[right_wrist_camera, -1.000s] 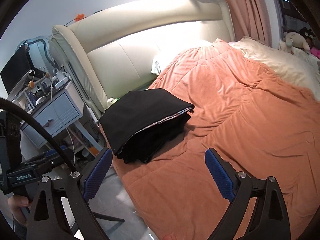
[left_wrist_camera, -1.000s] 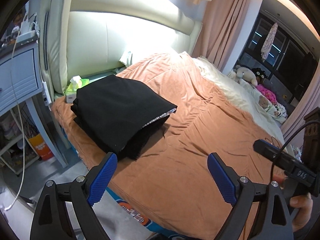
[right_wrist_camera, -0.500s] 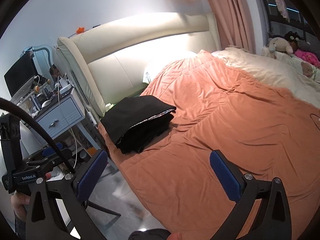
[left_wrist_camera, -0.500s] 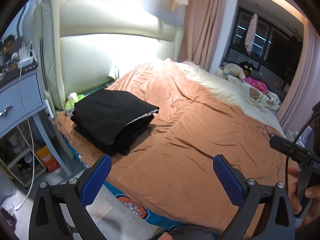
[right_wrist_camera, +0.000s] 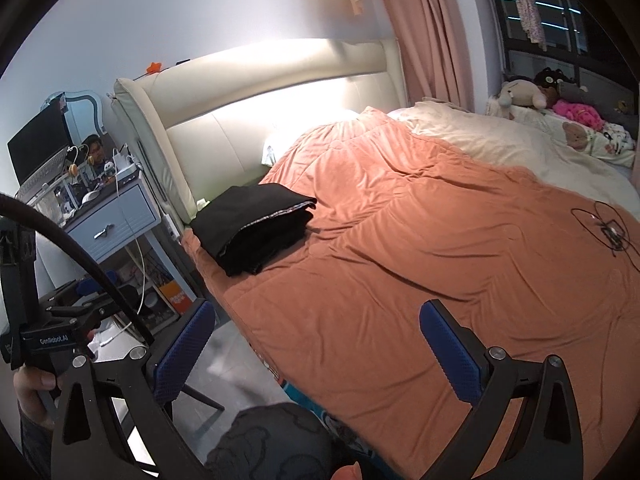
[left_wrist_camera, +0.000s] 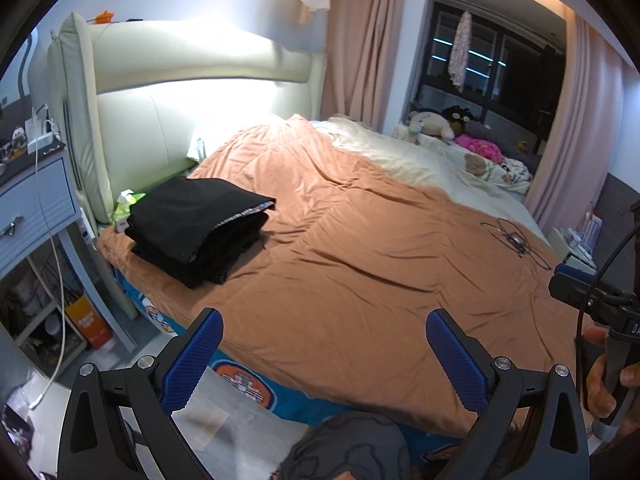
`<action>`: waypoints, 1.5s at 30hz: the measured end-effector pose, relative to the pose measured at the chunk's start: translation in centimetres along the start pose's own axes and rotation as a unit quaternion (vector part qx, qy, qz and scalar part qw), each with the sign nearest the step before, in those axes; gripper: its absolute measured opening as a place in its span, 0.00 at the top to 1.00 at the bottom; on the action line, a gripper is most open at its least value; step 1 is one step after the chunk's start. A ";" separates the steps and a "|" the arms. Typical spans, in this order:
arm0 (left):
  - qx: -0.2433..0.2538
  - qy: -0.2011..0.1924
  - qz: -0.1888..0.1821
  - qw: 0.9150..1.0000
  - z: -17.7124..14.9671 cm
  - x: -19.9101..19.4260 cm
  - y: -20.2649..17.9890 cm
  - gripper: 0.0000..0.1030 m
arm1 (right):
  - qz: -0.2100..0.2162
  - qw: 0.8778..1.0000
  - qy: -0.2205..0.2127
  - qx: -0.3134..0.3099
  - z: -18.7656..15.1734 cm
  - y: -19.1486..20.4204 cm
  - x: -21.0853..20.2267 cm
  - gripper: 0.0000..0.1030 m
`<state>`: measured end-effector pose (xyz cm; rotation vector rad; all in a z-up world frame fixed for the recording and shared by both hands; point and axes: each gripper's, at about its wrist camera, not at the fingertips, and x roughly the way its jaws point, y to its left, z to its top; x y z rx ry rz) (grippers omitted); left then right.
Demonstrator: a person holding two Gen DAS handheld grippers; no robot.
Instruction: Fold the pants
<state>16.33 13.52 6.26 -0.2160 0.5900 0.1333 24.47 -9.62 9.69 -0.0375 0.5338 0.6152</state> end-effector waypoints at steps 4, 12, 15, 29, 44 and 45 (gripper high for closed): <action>0.017 -0.004 -0.004 1.000 -1.8 -1.5 -1.4 0.01 | -0.015 1.000 -0.007 0.006 -1.9 0.0 -2.6 0.00; 0.039 -0.017 -0.009 0.999 -4.8 -4.2 -3.1 0.01 | -0.047 0.998 -0.022 0.030 -6.4 0.3 -7.4 0.00; 0.046 -0.026 -0.013 0.999 -5.8 -5.1 -3.6 0.01 | -0.059 0.997 -0.032 0.037 -8.0 0.9 -8.9 0.00; 0.082 -0.065 -0.014 0.994 -10.1 -8.0 -3.7 0.01 | -0.131 0.988 -0.064 0.047 -13.3 5.8 -12.5 0.00; 0.098 -0.084 -0.015 0.992 -12.8 -9.5 -2.2 0.01 | -0.134 0.984 -0.098 0.062 -18.2 9.3 -13.2 0.00; 0.098 -0.085 -0.015 0.991 -12.9 -9.6 -2.1 0.00 | -0.136 0.984 -0.098 0.062 -18.6 9.2 -13.4 0.00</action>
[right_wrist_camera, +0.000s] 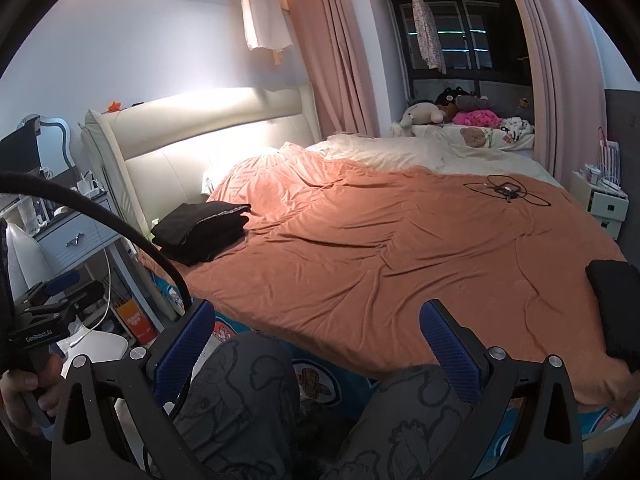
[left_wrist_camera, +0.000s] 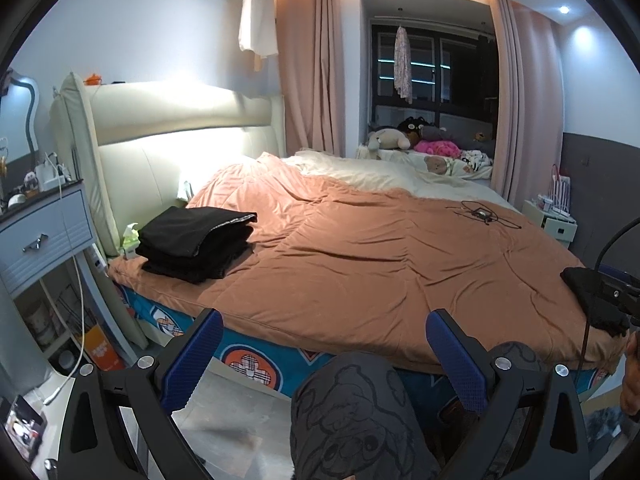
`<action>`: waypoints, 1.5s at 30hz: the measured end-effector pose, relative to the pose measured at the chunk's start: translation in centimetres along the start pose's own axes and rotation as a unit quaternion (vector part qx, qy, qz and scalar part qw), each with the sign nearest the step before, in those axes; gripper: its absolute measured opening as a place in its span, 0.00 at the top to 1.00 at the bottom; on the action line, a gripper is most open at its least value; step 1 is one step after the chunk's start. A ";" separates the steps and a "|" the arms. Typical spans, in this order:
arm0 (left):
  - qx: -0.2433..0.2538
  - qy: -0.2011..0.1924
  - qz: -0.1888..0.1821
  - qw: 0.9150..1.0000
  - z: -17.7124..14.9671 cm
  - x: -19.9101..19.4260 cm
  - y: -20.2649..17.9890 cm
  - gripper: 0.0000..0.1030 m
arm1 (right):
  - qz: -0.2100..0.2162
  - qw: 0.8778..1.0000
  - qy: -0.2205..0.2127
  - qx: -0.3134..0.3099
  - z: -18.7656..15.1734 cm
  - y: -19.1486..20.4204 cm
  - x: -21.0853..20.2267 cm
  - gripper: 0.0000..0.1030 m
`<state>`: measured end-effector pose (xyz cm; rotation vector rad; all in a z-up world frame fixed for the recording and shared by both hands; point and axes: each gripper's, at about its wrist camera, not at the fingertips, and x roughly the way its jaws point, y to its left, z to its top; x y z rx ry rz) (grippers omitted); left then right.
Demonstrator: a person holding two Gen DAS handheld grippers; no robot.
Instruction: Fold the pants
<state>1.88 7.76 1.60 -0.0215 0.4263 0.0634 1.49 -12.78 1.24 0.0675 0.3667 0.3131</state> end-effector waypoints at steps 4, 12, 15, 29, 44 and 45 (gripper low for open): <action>0.000 0.001 0.001 1.000 -0.3 -0.1 0.0 0.00 | -0.001 1.000 -0.008 0.006 -0.6 0.0 -0.2 0.00; 0.002 -0.011 0.009 1.000 -0.5 -0.7 -0.2 0.00 | 0.008 1.000 -0.010 0.018 -1.2 -0.6 -0.4 0.00; 0.001 -0.007 0.006 1.000 -0.5 -0.7 -0.3 0.01 | 0.006 1.000 -0.002 0.009 -1.4 -0.4 -0.4 0.00; 0.003 -0.005 0.002 1.000 -0.9 -1.1 -0.6 0.00 | -0.003 1.000 0.009 0.001 -1.2 0.2 -0.9 0.00; 0.003 -0.009 -0.003 1.000 -0.8 -1.6 -0.5 0.01 | -0.009 1.000 0.002 -0.010 -1.5 0.7 -1.7 0.00; 0.002 -0.009 -0.005 1.000 -0.8 -1.6 -0.5 0.00 | -0.010 1.000 0.003 -0.010 -1.5 0.7 -1.7 0.00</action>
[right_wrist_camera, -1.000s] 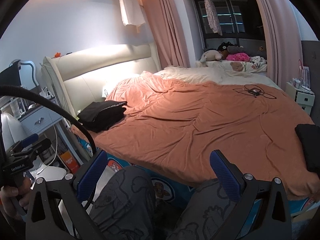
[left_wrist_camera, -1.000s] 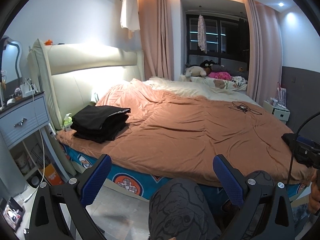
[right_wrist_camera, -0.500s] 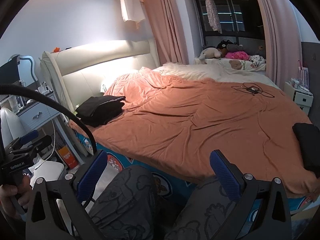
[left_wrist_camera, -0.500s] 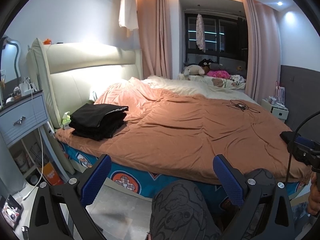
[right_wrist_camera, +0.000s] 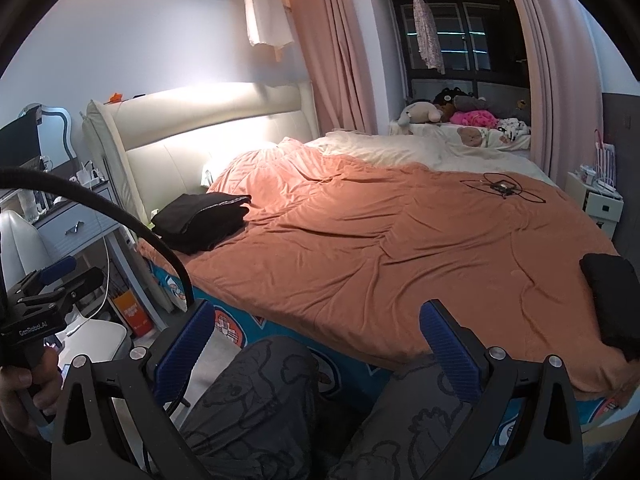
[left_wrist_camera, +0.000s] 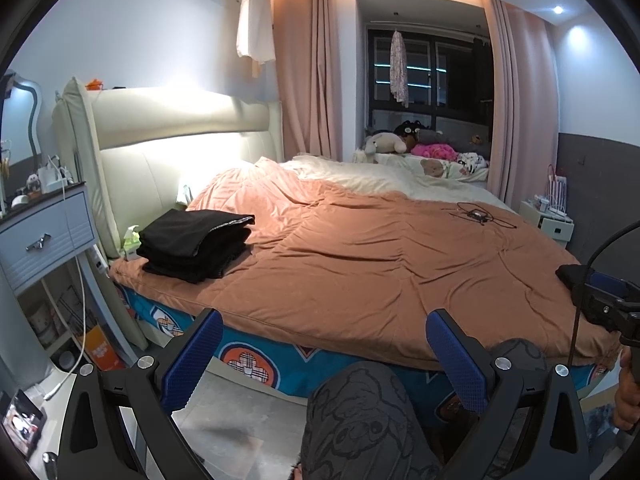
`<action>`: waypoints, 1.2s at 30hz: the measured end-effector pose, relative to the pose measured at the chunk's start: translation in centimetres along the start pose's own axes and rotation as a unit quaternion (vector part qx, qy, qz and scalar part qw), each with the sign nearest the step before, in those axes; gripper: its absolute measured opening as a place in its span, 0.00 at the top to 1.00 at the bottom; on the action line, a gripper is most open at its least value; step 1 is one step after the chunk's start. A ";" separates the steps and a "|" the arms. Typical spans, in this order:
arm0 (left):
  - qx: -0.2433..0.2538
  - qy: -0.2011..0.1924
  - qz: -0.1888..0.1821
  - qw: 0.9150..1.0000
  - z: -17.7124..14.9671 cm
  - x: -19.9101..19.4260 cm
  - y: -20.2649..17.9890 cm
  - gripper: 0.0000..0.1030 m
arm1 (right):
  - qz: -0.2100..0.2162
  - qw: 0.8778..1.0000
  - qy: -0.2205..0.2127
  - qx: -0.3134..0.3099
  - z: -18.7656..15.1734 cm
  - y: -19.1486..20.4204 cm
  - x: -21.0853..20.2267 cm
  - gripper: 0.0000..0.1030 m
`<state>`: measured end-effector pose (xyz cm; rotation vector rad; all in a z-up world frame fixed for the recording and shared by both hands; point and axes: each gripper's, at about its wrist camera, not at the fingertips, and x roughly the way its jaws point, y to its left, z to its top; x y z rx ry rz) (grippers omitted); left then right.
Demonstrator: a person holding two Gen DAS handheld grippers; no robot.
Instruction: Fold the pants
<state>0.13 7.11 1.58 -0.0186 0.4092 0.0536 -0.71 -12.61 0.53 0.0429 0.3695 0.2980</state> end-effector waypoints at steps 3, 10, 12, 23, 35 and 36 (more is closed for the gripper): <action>0.000 -0.005 0.002 1.000 0.0 -0.4 -0.3 0.00 | -0.001 1.000 -0.002 0.000 0.1 0.0 -0.1 0.00; -0.004 -0.008 0.001 1.000 0.0 -0.8 -0.3 0.00 | -0.002 1.000 -0.004 -0.007 -0.2 0.3 -0.2 0.00; -0.004 -0.008 0.001 1.000 0.0 -0.8 -0.3 0.01 | -0.002 1.000 -0.003 -0.008 -0.2 0.3 -0.2 0.00; -0.003 -0.012 0.000 1.000 0.0 -1.1 -0.7 0.00 | -0.006 1.000 -0.008 -0.017 -0.2 0.4 -0.7 0.00; -0.001 -0.009 -0.004 1.000 0.0 -1.1 -0.8 0.00 | -0.017 1.000 -0.008 -0.023 -0.2 0.4 -0.7 0.00; -0.001 -0.011 -0.004 1.000 0.0 -1.1 -0.8 0.01 | -0.017 1.000 -0.008 -0.023 -0.2 0.5 -0.7 0.00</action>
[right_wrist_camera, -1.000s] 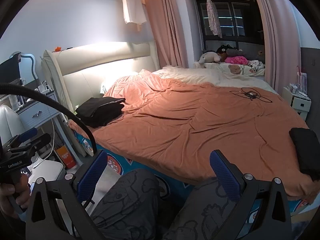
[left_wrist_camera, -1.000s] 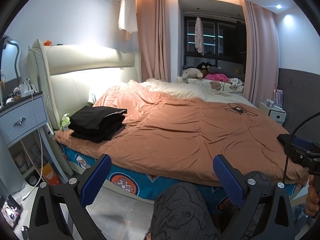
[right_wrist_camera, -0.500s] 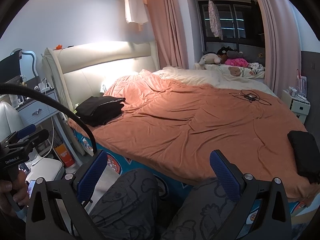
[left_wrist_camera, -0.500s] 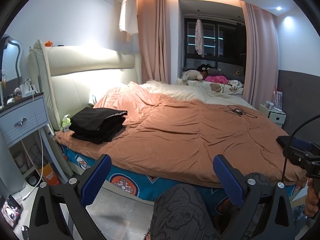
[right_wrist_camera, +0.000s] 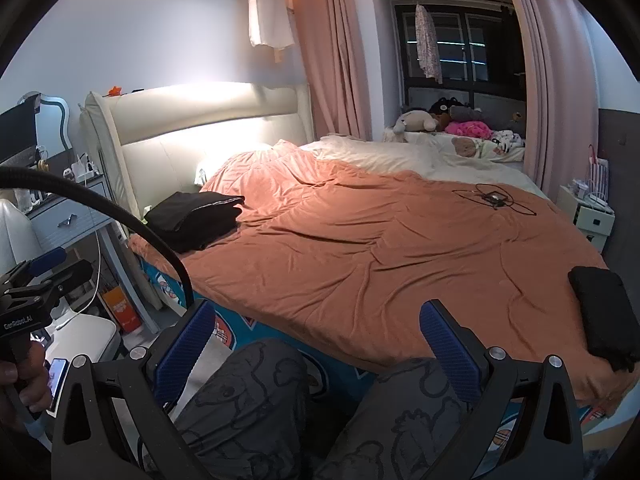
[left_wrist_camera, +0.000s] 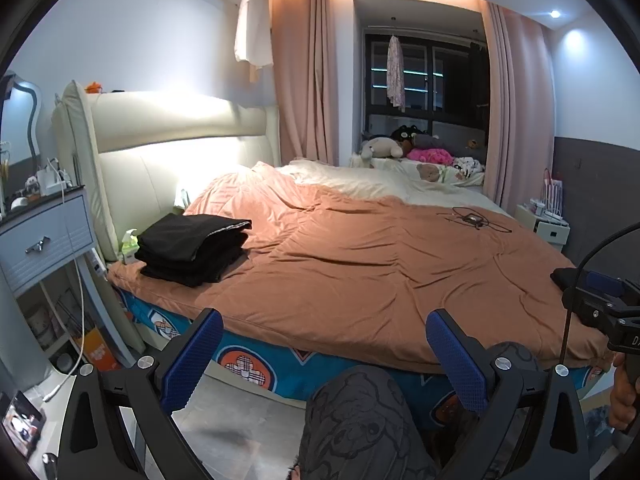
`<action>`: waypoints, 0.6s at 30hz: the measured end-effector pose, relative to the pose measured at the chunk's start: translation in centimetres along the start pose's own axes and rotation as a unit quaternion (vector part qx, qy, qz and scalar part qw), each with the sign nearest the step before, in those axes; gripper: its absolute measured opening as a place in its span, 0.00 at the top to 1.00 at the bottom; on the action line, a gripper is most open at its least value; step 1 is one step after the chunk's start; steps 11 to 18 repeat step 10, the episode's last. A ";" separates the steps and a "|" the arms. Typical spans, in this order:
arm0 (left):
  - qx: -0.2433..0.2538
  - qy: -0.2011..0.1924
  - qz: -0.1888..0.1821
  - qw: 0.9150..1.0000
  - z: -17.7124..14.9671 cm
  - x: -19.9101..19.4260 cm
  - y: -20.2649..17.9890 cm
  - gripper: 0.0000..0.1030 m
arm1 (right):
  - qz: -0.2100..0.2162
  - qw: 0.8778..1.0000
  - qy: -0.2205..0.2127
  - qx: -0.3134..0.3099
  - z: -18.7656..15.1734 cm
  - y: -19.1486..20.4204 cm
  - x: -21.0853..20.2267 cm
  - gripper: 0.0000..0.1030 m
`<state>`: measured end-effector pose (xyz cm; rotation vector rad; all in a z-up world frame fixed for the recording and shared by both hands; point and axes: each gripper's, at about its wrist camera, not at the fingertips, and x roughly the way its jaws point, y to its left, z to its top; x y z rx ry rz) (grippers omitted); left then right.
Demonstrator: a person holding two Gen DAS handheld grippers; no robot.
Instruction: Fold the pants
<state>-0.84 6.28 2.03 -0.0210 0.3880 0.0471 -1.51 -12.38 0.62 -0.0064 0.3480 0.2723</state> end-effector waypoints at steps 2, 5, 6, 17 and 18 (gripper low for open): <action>0.001 0.002 -0.002 1.000 0.0 0.2 0.0 0.01 | -0.001 1.000 0.000 -0.001 0.0 0.1 0.0 0.00; -0.001 0.005 -0.004 1.000 -0.1 0.3 0.0 0.01 | -0.006 1.000 0.000 -0.003 -0.1 0.1 0.1 0.00; -0.001 0.005 -0.003 1.000 -0.2 0.3 0.0 0.01 | -0.006 1.000 0.001 -0.002 -0.1 0.0 0.2 0.00; 0.002 0.005 -0.007 1.000 -0.1 0.3 -0.1 0.00 | -0.008 1.000 0.003 -0.002 -0.1 -0.2 0.3 0.00; 0.002 0.005 -0.007 1.000 -0.1 0.3 -0.1 0.00 | -0.008 1.000 0.003 -0.002 -0.1 -0.2 0.3 0.00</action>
